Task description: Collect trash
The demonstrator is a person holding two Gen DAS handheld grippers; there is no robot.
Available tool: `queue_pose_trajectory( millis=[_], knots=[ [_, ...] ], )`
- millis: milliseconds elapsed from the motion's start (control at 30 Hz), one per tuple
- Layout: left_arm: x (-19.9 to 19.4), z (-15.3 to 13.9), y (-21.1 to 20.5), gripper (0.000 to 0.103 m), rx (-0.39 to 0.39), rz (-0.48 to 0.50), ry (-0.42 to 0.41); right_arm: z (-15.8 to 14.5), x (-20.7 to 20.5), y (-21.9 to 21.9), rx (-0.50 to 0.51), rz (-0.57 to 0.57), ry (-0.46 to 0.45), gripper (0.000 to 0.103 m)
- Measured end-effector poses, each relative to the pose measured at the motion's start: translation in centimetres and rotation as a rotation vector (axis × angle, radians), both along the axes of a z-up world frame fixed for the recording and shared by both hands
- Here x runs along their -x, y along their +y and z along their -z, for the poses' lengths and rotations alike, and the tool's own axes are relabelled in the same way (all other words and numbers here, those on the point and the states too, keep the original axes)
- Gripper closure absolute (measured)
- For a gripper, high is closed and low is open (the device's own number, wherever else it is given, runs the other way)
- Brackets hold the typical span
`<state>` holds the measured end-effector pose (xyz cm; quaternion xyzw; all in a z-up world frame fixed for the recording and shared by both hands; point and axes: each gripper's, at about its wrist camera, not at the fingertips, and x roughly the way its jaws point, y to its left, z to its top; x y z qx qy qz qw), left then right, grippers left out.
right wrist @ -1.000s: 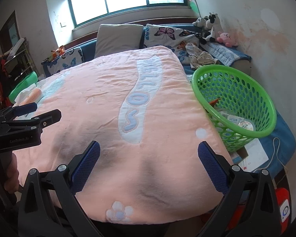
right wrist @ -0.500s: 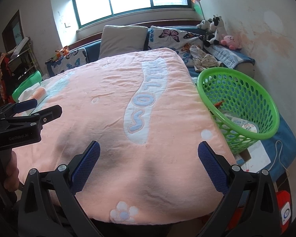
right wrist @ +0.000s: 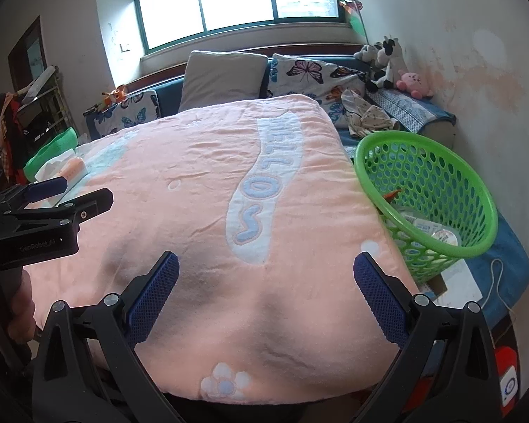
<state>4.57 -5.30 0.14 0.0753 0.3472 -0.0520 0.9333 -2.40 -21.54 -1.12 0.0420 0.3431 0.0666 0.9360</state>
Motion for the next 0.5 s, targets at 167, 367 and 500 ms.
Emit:
queue_pose_trajectory(
  millis=[167,367,500],
  knots=[
    [0.02,-0.1,0.18,0.007,0.006,-0.005,-0.003,-0.05,0.0,0.42,0.021,-0.005,-0.011,0.004],
    [-0.01,-0.12,0.24,0.007,0.004,-0.003,-0.008,-0.13,0.02,0.54,0.017,-0.007,-0.017,0.004],
    [0.07,-0.15,0.32,0.007,0.005,-0.006,-0.01,-0.16,-0.07,0.71,0.019,-0.011,-0.017,0.004]
  ],
)
